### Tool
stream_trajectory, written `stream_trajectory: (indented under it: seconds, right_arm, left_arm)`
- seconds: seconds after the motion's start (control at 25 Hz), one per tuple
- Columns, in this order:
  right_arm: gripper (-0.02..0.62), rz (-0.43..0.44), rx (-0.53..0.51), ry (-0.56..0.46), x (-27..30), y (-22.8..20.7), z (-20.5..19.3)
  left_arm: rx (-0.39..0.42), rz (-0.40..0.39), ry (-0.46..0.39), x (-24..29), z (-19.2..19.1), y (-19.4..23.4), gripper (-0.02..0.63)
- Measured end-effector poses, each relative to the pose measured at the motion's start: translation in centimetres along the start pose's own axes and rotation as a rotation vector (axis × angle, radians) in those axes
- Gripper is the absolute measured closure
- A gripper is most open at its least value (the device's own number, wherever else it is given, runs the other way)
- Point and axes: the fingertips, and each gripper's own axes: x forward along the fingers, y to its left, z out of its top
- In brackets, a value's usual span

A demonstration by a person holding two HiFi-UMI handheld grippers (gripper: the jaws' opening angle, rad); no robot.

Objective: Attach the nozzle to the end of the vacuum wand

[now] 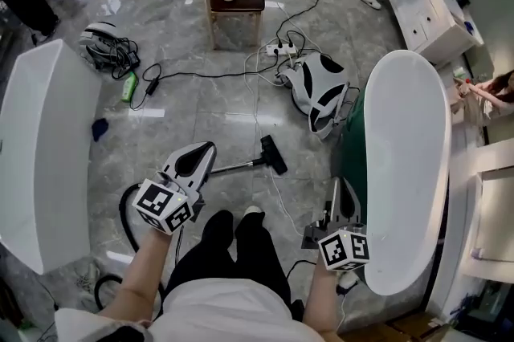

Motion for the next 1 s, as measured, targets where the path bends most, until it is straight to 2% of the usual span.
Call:
stream_trajectory:
  seconds: [0.16,0.28,0.4,0.56,1.0]
  right_arm:
    - [0.58,-0.019,-0.065,0.031,-1.1,1.5,0.7]
    - [0.58,0.015,-0.106,0.027,-0.6,2.9,1.1]
    - [0.58,0.071,-0.098,0.018,0.5,4.7,1.8]
    - [0.58,0.111,-0.154,0.015,0.9,6.6,1.9]
    - [0.58,0.135,-0.164,0.057,0.6,6.7,0.5]
  left_arm:
    - [0.086,-0.007,-0.009,-0.8,1.5,-1.0,0.595]
    - [0.121,-0.016,-0.032,-0.7,2.0,-1.6,0.595]
    - [0.124,-0.024,-0.032,-0.9,2.3,-1.8,0.595]
    - [0.172,-0.026,0.007,-1.5,1.4,-1.6,0.595]
    - [0.186,0.036,0.055,-2.7,0.3,0.1,0.595]
